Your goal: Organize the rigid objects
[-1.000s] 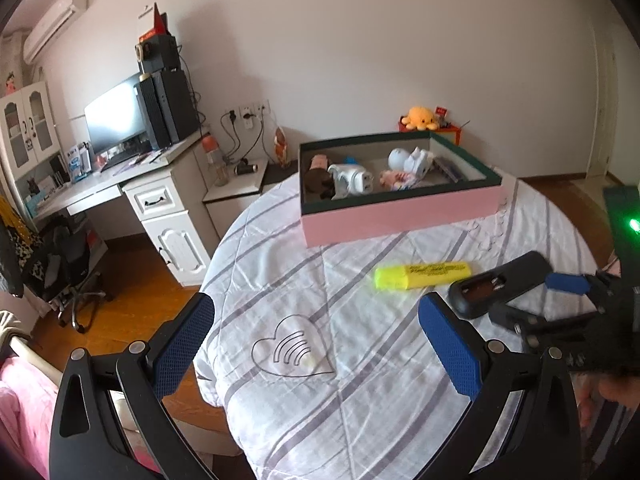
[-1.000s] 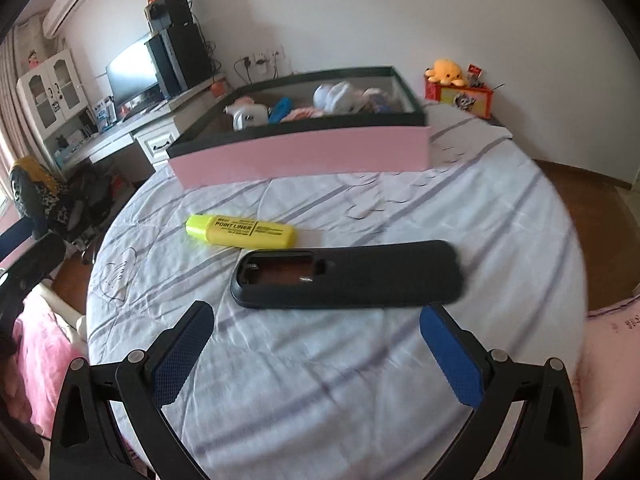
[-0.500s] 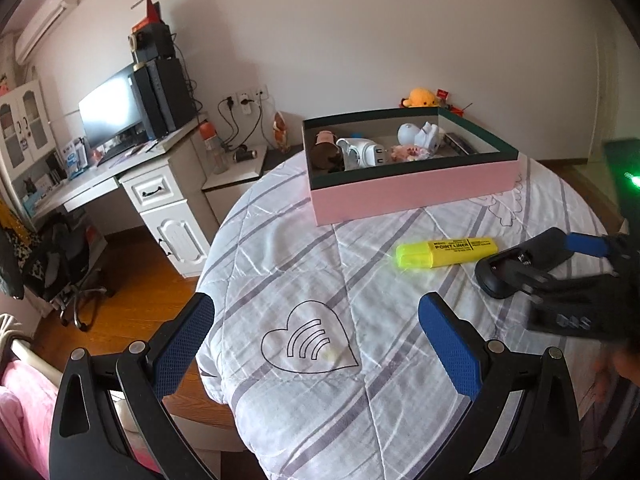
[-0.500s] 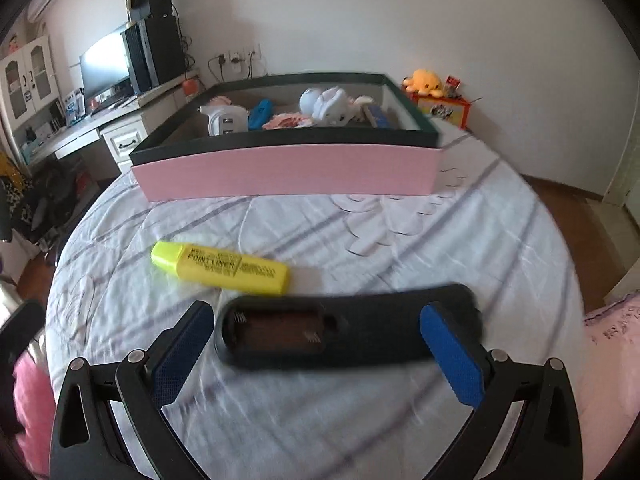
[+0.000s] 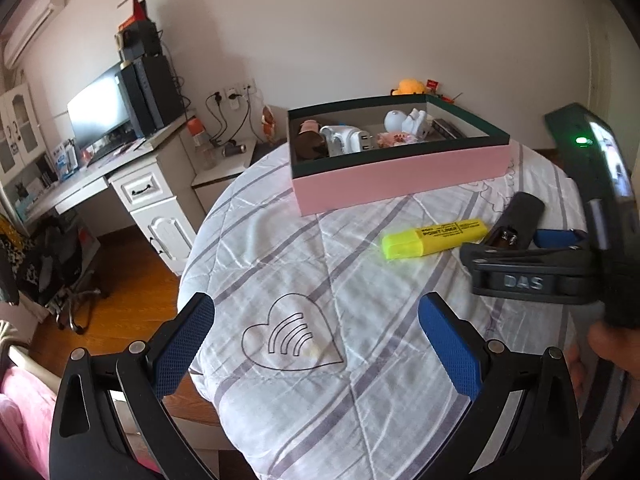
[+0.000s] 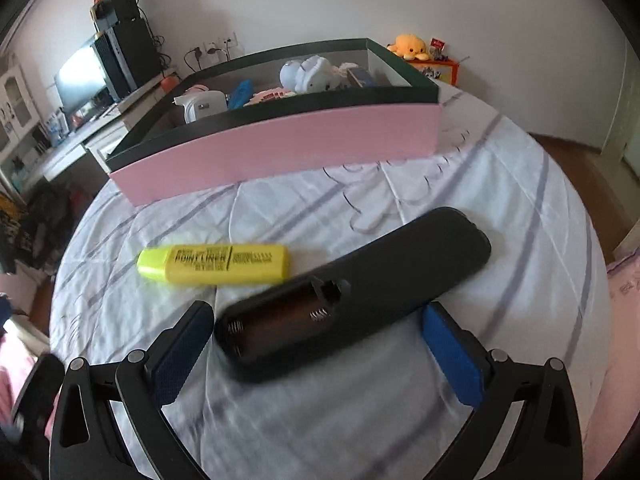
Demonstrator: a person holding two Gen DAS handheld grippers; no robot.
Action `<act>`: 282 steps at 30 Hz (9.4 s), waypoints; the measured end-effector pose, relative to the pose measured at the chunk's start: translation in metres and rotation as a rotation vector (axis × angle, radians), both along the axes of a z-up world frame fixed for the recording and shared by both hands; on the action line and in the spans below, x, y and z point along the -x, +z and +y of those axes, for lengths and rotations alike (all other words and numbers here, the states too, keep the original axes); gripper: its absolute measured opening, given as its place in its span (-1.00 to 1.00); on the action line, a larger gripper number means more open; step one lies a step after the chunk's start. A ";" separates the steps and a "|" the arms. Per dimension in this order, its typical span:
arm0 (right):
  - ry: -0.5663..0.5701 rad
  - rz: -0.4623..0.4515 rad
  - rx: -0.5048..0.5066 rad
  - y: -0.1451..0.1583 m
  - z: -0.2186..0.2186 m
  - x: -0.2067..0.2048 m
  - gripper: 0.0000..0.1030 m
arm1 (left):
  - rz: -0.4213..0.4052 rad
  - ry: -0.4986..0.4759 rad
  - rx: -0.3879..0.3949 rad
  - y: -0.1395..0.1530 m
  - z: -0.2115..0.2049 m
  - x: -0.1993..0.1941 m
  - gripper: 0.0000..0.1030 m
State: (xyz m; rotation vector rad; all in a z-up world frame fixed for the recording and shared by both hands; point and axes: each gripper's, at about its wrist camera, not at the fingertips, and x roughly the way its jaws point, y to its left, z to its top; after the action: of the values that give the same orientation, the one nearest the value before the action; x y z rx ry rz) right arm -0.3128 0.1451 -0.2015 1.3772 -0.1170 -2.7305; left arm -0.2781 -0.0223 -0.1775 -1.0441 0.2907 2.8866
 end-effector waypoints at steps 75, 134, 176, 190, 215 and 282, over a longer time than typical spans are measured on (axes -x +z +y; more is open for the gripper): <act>0.183 0.092 -0.115 0.000 0.053 0.011 -0.07 | -0.218 -0.199 -0.112 -0.047 0.101 0.088 -0.07; 0.273 0.301 -0.020 0.082 0.032 -0.056 -0.14 | 0.084 -0.016 -0.167 0.044 0.039 -0.003 -0.49; 0.327 0.532 -0.076 0.158 0.018 -0.061 -0.14 | 0.344 0.007 -0.053 0.135 0.024 -0.013 -0.49; 0.335 0.459 -0.112 0.142 0.016 0.029 -0.14 | 0.215 -0.048 -0.039 0.110 0.034 0.096 -0.49; 0.410 0.137 -0.184 0.049 -0.019 0.160 -0.13 | -0.078 -0.038 0.037 0.013 0.059 0.252 -0.48; 0.235 0.699 -0.047 0.215 0.030 -0.241 1.00 | 0.541 0.080 -0.123 0.187 0.023 -0.202 1.00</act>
State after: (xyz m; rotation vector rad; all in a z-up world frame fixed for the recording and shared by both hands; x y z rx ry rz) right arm -0.0720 0.1754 0.0132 0.3464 0.1454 -2.8302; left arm -0.0763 0.0006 0.0099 -0.2456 0.0900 3.1579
